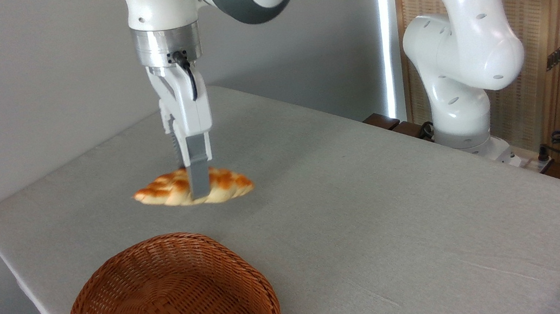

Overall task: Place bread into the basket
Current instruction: 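Lift the croissant and carry it over the wicker basket, then lower the croissant into the basket and open the gripper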

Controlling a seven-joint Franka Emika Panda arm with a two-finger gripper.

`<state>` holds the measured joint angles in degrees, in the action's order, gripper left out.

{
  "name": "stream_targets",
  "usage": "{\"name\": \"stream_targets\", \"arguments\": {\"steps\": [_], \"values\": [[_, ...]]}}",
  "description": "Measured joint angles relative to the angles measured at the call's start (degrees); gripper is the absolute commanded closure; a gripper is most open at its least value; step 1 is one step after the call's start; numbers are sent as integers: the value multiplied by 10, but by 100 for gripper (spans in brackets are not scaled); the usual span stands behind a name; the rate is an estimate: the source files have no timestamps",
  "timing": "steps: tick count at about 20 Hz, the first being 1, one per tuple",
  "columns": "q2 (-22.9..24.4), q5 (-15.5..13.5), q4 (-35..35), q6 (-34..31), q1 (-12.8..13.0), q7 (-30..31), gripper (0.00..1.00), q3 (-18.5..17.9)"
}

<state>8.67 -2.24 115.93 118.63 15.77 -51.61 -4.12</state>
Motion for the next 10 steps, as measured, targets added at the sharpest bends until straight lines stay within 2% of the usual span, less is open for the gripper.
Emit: {"name": "stream_targets", "arguments": {"steps": [4, 8, 10], "values": [[-38, 0, -16, 90, -1, 33, 47, -13], [-84, -3, -48, 134, -2, 55, 14, -29], [-104, -9, -60, 139, -2, 56, 5, -32]]}}
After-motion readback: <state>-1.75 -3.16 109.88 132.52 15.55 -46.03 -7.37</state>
